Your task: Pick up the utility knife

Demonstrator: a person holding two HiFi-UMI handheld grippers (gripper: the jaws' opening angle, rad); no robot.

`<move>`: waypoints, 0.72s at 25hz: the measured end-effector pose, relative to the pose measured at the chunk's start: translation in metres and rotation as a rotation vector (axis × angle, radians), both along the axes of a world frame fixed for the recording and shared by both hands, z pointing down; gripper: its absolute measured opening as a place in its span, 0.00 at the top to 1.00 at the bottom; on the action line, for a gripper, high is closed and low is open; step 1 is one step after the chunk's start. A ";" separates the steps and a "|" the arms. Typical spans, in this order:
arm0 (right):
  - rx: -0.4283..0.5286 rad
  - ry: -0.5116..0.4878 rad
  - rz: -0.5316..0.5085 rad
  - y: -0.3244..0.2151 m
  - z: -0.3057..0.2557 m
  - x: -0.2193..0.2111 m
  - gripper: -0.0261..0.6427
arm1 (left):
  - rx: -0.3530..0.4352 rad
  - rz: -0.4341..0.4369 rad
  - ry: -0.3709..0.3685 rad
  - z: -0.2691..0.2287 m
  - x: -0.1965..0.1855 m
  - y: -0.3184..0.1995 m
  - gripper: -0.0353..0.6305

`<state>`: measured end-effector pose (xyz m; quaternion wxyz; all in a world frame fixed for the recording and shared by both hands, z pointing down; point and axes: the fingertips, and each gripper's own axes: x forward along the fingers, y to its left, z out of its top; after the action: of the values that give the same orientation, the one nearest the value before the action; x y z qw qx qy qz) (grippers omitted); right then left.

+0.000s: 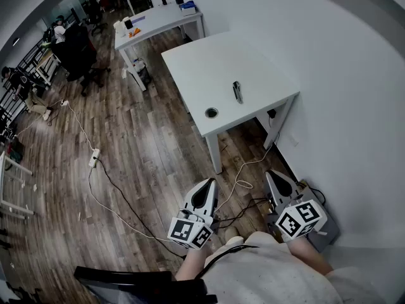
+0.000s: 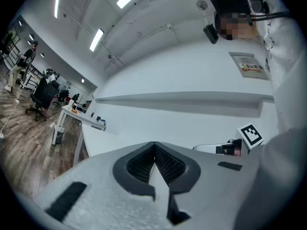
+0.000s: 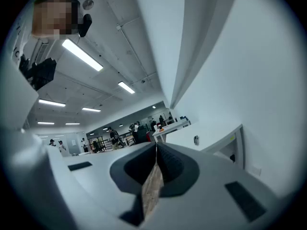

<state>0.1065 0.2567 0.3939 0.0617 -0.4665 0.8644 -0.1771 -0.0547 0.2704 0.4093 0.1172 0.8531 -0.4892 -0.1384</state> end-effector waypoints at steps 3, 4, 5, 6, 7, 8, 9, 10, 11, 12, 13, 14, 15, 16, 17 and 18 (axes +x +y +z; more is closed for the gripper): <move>-0.008 0.014 -0.001 -0.009 0.004 -0.004 0.95 | 0.004 -0.020 0.016 0.002 -0.012 -0.010 0.94; -0.011 0.019 -0.004 -0.010 0.006 -0.006 0.95 | 0.006 -0.024 0.019 0.003 -0.015 -0.011 0.94; -0.014 0.023 -0.007 -0.011 0.007 -0.009 0.95 | 0.007 -0.027 0.021 0.005 -0.017 -0.011 0.94; -0.017 0.026 -0.010 -0.012 0.008 -0.011 0.95 | 0.007 -0.029 0.024 0.007 -0.020 -0.011 0.94; -0.019 0.027 -0.012 -0.014 0.008 -0.012 0.95 | 0.005 -0.032 0.028 0.008 -0.021 -0.011 0.94; -0.017 0.027 -0.014 -0.016 0.007 -0.014 0.95 | 0.002 -0.034 0.033 0.009 -0.022 -0.012 0.94; -0.015 0.028 -0.016 -0.019 0.005 -0.015 0.95 | -0.001 -0.034 0.036 0.011 -0.022 -0.014 0.94; -0.013 0.029 -0.018 -0.023 0.004 -0.016 0.95 | -0.005 -0.034 0.038 0.013 -0.023 -0.017 0.94; -0.011 0.029 -0.021 -0.028 0.004 -0.017 0.95 | -0.010 -0.035 0.039 0.014 -0.024 -0.021 0.94; -0.011 0.027 -0.025 -0.032 0.004 -0.019 0.95 | -0.013 -0.037 0.038 0.016 -0.025 -0.025 0.94; -0.010 0.027 -0.032 -0.037 0.005 -0.022 0.95 | -0.012 -0.038 0.037 0.016 -0.027 -0.030 0.94; -0.010 0.027 -0.039 -0.042 0.006 -0.024 0.95 | -0.011 -0.041 0.036 0.016 -0.028 -0.037 0.94; -0.011 0.026 -0.047 -0.048 0.007 -0.027 0.95 | -0.009 -0.045 0.036 0.014 -0.030 -0.044 0.94; -0.013 0.023 -0.054 -0.054 0.009 -0.029 0.95 | -0.008 -0.047 0.033 0.013 -0.031 -0.051 0.94; -0.015 0.019 -0.060 -0.062 0.012 -0.032 0.95 | -0.006 -0.046 0.027 0.013 -0.032 -0.058 0.94; -0.017 0.013 -0.066 -0.070 0.014 -0.034 0.95 | -0.003 -0.042 0.019 0.013 -0.031 -0.066 0.94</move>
<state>0.0725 0.1870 0.4075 0.0462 -0.4395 0.8782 -0.1830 -0.0856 0.2048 0.4220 0.1201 0.8411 -0.5061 -0.1485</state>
